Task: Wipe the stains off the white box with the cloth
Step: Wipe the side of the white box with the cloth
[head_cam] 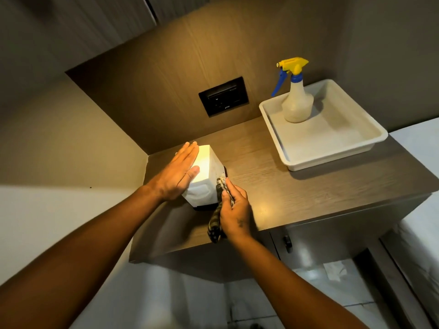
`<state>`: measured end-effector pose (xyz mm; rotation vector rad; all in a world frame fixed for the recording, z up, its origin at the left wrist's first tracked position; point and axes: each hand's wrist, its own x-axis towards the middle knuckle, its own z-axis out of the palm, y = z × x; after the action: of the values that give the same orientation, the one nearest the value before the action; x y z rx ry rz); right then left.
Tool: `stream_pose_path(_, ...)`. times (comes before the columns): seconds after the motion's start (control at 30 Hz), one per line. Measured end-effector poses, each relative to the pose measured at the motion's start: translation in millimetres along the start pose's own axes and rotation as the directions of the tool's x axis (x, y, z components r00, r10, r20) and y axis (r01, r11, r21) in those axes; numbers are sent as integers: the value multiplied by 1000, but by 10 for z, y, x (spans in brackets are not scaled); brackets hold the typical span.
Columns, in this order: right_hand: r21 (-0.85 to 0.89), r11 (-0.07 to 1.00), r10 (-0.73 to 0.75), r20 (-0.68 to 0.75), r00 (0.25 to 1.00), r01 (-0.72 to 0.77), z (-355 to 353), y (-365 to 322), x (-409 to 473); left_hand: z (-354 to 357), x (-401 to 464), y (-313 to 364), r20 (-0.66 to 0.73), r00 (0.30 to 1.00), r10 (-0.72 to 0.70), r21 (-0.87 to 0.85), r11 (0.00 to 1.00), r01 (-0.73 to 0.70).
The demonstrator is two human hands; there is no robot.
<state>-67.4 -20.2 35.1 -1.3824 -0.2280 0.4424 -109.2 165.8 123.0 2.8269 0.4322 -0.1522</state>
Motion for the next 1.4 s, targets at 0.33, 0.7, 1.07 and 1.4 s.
stream_pose_path(0.33, -47, 995, 86, 21, 996, -85, 24, 45, 59, 13, -64, -29, 9, 1000, -6, 0, 1000, 6)
stream_pose_path(0.7, -76, 990, 117, 16, 993, -116, 61, -17, 344, 3, -10, -18, -4, 1000, 8, -4, 1000, -8)
stream_pose_path(1.07, -216, 965, 176, 115, 978, -148, 212, -6, 898, 17, 14, -51, -22, 1000, 5, 23, 1000, -5)
stream_pose_path(1.4, -120, 990, 93, 186, 978, -71, 322, -96, 1148, 30, 38, -92, -29, 1000, 2, 25, 1000, -1)
